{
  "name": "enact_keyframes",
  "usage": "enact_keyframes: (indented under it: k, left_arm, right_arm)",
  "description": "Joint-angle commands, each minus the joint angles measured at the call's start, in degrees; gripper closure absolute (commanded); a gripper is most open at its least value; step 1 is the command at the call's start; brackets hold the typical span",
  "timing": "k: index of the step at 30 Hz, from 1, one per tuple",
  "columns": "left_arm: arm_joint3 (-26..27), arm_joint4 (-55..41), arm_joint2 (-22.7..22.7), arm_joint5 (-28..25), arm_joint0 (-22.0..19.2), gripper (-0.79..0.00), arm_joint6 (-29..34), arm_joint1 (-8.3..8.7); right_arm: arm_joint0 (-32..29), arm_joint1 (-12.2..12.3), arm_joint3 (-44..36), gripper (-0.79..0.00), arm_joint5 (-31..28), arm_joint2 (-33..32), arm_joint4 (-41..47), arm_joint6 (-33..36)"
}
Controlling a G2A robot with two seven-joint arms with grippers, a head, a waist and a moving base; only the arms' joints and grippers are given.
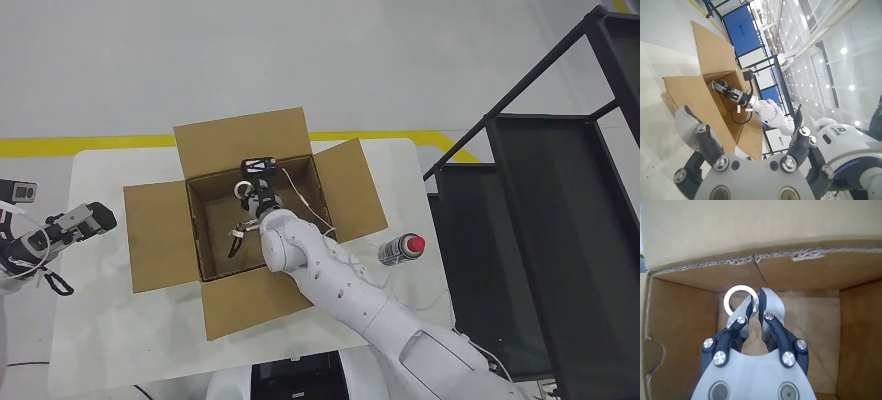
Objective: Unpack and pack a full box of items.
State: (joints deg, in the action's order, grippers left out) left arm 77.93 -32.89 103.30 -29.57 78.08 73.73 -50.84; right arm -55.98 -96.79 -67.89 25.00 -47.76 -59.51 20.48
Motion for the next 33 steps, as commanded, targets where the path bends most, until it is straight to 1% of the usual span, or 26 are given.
enact_keyframes:
  k: [1,6,9,12,20,25,29,33]
  left_arm:
    - [0.0,0.0,0.0,0.0,0.0,-0.785,0.0,0.0]
    - [0.0,0.0,0.0,0.0,0.0,-0.785,0.0,0.0]
    - [0.0,0.0,0.0,0.0,0.0,-0.785,0.0,0.0]
    - [0.0,0.0,0.0,0.0,0.0,-0.785,0.0,0.0]
    - [0.0,0.0,0.0,0.0,0.0,-0.785,0.0,0.0]
    - [0.0,0.0,0.0,0.0,0.0,-0.785,0.0,0.0]
    - [0.0,0.0,0.0,0.0,0.0,-0.785,0.0,0.0]
    - [0.0,0.0,0.0,0.0,0.0,-0.785,0.0,0.0]
  right_arm:
    - [-3.7,1.4,-8.2,0.0,-0.5,-2.0,-3.6,4.4]
    - [-13.3,4.1,-25.5,0.0,-6.4,-7.0,-5.9,11.5]
    - [-18.5,5.2,-33.4,0.0,-10.4,-9.4,-6.3,14.0]
    - [-23.0,6.2,-39.4,0.0,-13.4,-11.3,-6.7,15.5]
    - [-33.3,8.1,-50.1,0.0,-18.7,-14.7,-7.4,17.0]
    - [-39.5,9.1,-54.5,0.0,-20.2,-16.7,-6.6,17.5]
    - [-42.9,9.7,-56.9,0.0,-22.0,-16.6,-6.5,18.8]
    - [-46.1,10.3,-58.4,0.0,-22.0,-18.3,-5.4,18.2]
